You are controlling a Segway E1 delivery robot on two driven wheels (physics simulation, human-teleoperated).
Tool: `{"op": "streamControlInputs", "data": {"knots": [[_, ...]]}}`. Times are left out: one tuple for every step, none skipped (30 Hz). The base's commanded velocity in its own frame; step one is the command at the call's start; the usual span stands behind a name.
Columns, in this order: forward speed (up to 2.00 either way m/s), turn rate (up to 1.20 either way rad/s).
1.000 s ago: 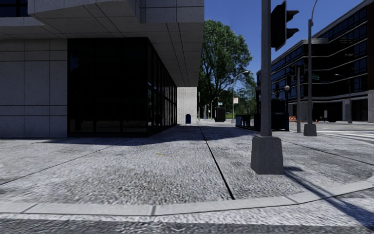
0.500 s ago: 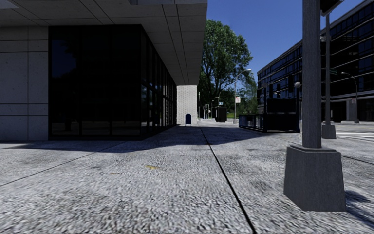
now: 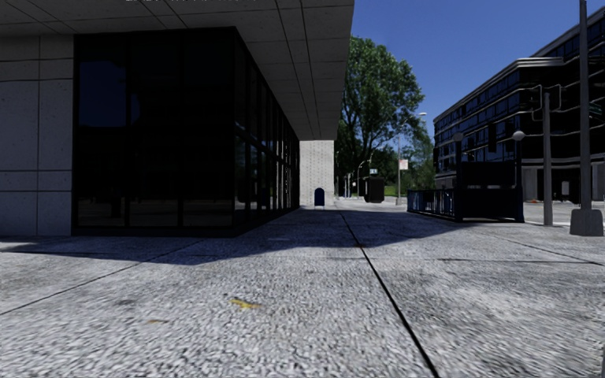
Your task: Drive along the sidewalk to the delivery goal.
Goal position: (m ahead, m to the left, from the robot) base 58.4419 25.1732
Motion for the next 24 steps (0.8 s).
{"op": "streamControlInputs", "data": {"knots": [[1.44,0.48],[1.44,0.48],[1.47,0.48],[1.49,0.48],[1.5,0.48],[1.51,0.48],[1.51,0.48],[1.51,0.48],[1.52,0.49],[1.52,0.51],[1.52,0.56],[1.52,0.56],[1.52,0.62],[1.52,0.67],[1.52,0.7],[1.52,0.71],[1.52,0.71],[1.52,0.71],[1.52,0.71],[1.52,0.71],[1.52,0.71],[1.52,0.71],[1.52,0.71],[1.52,0.71]]}}
